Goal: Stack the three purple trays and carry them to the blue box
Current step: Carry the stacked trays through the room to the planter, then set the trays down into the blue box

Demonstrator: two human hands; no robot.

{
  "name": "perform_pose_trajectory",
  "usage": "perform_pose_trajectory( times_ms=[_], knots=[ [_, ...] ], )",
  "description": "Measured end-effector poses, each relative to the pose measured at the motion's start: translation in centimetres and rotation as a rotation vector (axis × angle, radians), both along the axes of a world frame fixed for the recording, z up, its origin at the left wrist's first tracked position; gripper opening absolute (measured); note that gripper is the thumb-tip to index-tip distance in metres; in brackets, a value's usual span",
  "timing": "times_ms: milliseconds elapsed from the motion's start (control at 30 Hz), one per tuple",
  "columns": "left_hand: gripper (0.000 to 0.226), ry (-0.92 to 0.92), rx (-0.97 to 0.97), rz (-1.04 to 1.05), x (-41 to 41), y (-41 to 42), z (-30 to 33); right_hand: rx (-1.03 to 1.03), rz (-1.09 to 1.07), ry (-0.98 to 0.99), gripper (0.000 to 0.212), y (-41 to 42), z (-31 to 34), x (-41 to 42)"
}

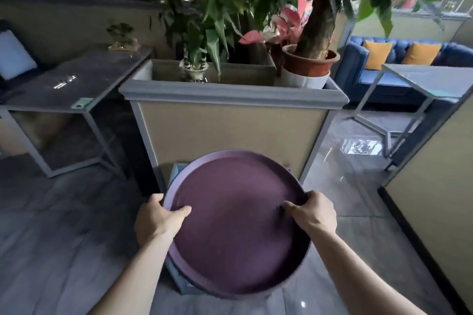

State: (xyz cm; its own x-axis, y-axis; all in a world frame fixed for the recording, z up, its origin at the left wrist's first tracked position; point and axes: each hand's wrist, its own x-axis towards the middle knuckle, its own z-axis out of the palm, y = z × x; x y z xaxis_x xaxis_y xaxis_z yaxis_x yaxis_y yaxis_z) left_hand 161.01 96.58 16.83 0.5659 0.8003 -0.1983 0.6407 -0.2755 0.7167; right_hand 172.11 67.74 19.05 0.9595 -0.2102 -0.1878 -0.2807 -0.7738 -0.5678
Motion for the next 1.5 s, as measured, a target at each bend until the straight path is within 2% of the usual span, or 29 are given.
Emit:
perform_pose_trajectory(
  times_ms=[400, 567, 700, 867, 1133, 1367, 1500],
  knots=[
    [0.063, 0.092, -0.062, 0.073, 8.1, 1.0, -10.2, -0.074, 0.068, 0.098, 0.056, 1.3, -8.5, 9.9],
    [0.078, 0.165, -0.097, 0.056, 10.3, 1.8, -13.7, -0.096, 0.065, 0.147, 0.054, 2.0, -12.3, 11.7],
    [0.069, 0.214, -0.049, 0.015, 11.3, 2.4, -15.7, -0.117, 0.049, 0.202, 0.055, 2.7, -15.1, 12.4],
    [0.07, 0.293, -0.03, -0.018, 12.2, 3.2, -18.2, -0.106, 0.034, 0.244, 0.062, 3.7, -18.2, 12.8],
    [0.06, 0.332, -0.03, -0.004, 12.8, 3.6, -21.1, -0.121, 0.003, 0.297, 0.066, 5.0, -21.5, 13.0],
    [0.062, 0.371, -0.004, -0.046, 12.8, 3.4, -22.0, -0.211, 0.001, 0.276, 0.053, 5.4, -22.2, 13.1],
    [0.065, 0.375, 0.008, -0.047, 12.9, 3.0, -21.9, -0.285, -0.021, 0.25, 0.032, 5.5, -22.1, 13.3]
  ],
)
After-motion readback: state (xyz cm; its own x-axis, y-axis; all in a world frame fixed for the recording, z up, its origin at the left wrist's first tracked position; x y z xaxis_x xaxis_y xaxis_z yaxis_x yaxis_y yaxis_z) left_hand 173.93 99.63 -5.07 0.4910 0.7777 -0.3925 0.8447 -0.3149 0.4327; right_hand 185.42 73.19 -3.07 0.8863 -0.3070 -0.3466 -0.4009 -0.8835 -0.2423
